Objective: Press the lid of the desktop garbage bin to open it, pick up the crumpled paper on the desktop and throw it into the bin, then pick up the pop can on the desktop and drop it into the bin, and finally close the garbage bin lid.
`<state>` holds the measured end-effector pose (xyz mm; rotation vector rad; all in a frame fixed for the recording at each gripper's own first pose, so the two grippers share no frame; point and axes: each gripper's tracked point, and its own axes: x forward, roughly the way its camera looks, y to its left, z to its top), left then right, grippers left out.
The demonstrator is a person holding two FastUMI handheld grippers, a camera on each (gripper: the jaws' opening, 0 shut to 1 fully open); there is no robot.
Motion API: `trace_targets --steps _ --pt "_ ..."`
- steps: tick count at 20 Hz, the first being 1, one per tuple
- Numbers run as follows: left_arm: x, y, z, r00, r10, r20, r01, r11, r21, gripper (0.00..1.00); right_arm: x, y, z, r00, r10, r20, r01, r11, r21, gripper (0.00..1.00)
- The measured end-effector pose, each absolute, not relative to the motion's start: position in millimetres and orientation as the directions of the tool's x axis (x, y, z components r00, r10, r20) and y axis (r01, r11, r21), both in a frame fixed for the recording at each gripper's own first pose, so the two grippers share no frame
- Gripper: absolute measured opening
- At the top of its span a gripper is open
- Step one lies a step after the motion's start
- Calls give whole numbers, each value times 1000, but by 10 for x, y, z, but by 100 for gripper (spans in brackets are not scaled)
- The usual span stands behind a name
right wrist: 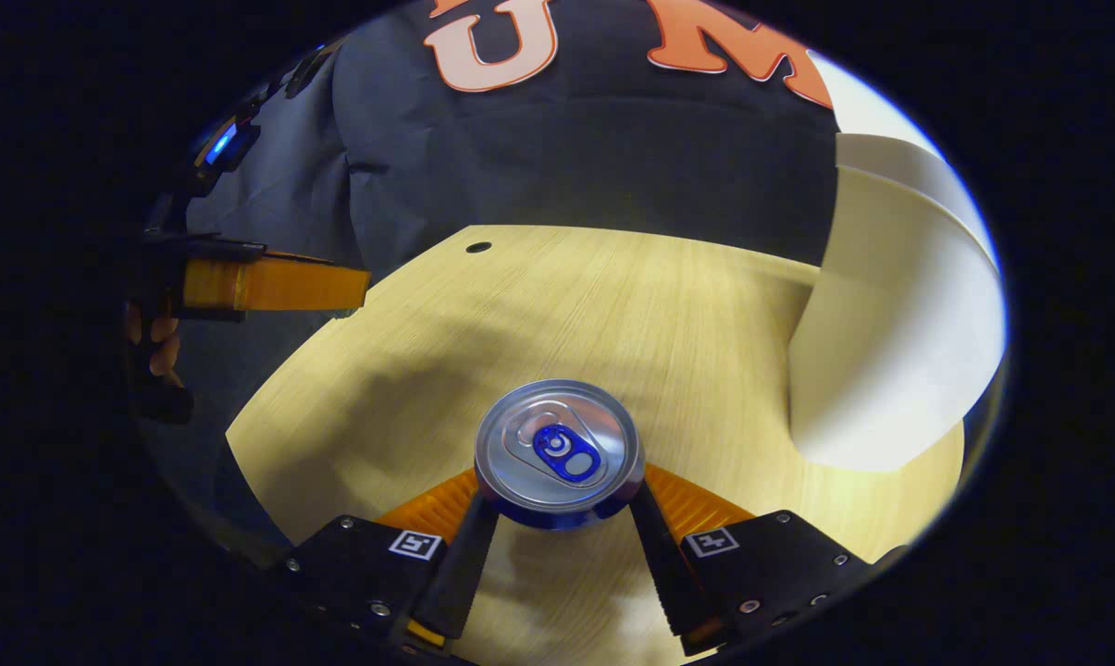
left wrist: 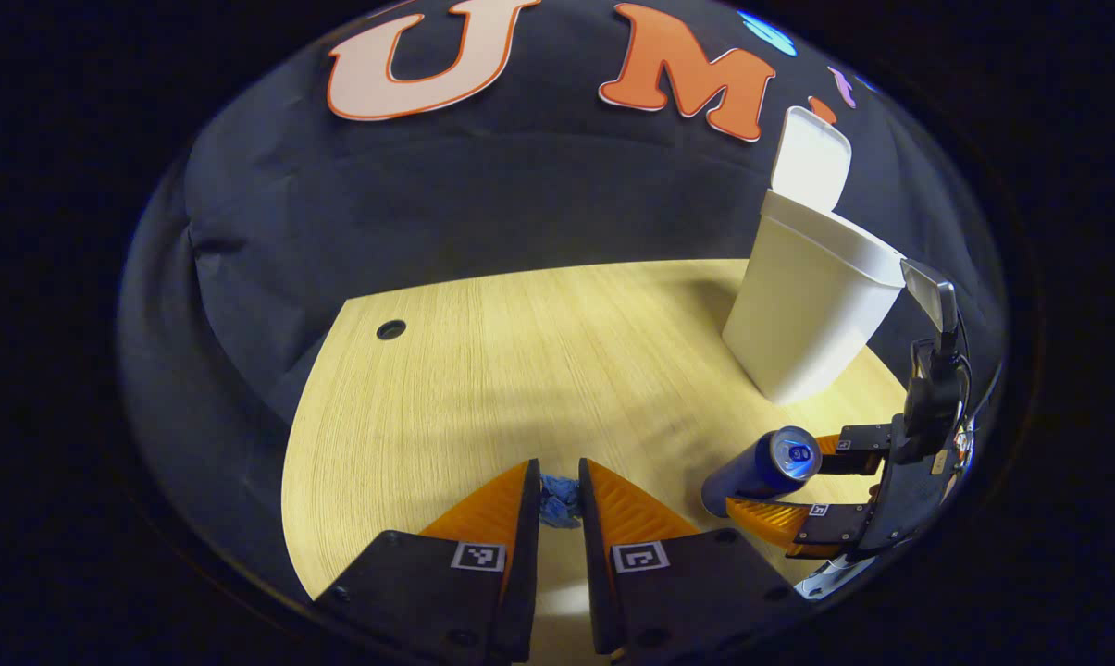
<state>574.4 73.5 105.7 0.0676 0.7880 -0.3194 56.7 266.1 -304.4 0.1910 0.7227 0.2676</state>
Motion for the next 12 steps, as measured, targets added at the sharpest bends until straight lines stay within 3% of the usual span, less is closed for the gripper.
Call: trace_targets --steps 12 --pt "5982 -316 1688 716 -373 -590 412 908 -74 28 632 2564 -3003 761 172 -625 -68 980 187 80"
